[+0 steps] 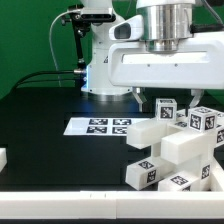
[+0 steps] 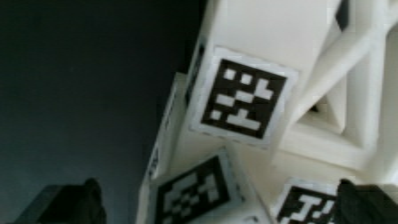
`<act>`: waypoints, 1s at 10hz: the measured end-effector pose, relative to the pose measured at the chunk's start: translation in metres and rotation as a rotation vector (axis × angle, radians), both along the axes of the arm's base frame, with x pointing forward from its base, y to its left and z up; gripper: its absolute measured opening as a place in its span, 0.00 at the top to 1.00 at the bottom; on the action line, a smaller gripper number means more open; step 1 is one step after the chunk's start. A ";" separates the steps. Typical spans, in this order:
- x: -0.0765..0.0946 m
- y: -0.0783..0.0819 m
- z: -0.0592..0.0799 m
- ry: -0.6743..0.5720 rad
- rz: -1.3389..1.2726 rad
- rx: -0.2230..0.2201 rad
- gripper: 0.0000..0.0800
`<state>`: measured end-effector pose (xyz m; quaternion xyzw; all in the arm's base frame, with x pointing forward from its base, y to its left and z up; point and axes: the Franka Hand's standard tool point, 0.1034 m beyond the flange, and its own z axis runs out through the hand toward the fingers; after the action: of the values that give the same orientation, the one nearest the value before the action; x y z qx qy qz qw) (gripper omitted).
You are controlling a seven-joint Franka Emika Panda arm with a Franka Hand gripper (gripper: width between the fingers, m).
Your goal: Assemble chair
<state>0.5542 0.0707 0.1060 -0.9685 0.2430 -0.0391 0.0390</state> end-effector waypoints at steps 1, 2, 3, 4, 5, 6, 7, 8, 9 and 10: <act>0.000 0.000 -0.001 0.003 -0.016 0.002 0.19; -0.001 0.000 -0.002 0.004 -0.032 0.003 0.30; -0.001 -0.001 -0.002 0.005 -0.032 0.002 0.53; 0.000 0.000 -0.002 0.008 -0.109 0.011 0.67; 0.000 0.000 -0.002 0.013 -0.191 0.019 0.67; 0.000 0.000 -0.002 0.019 -0.291 0.028 0.67; 0.001 0.002 -0.001 0.028 -0.427 0.042 0.67; 0.001 0.002 -0.001 0.035 -0.544 0.053 0.67; 0.001 0.002 -0.002 0.043 -0.670 0.065 0.67; 0.002 0.003 -0.002 0.052 -0.813 0.088 0.67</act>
Offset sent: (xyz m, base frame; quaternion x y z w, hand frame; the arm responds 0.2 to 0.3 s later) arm 0.0000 0.0000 0.0000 0.0000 0.0000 0.1296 0.9916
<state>0.5562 0.0732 0.1043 -0.7917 0.6081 -0.0165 0.0557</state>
